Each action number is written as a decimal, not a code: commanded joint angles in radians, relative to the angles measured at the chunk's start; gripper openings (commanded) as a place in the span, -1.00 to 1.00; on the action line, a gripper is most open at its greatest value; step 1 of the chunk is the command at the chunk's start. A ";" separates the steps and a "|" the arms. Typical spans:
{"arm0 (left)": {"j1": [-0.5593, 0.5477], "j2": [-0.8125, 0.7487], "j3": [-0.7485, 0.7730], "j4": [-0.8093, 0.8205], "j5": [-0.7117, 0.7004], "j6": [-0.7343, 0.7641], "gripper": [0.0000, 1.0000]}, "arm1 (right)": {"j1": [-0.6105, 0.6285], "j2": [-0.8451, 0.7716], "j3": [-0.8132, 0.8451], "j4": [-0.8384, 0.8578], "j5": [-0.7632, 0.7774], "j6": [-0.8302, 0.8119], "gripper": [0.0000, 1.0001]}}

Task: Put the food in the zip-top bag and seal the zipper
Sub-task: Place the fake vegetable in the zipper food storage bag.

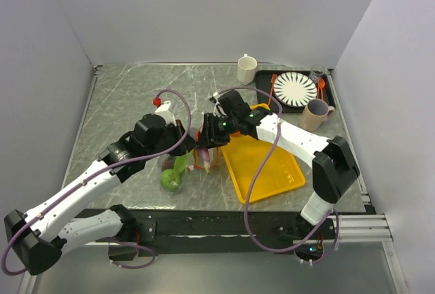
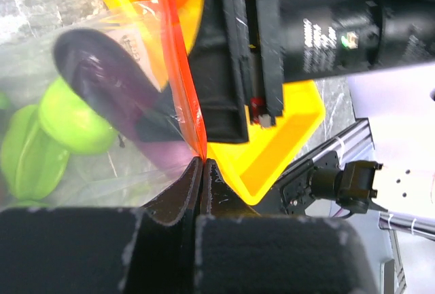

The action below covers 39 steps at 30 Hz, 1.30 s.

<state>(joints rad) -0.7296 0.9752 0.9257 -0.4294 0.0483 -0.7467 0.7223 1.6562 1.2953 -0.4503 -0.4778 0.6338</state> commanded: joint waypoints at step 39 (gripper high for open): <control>-0.002 -0.082 0.036 -0.048 -0.192 -0.040 -0.99 | -0.187 -0.240 -0.090 -0.096 0.368 -0.069 0.41</control>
<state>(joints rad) -0.7300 0.8753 0.9203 -0.5056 -0.1585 -0.7887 0.6094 1.3952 1.1614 -0.5510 -0.1791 0.6281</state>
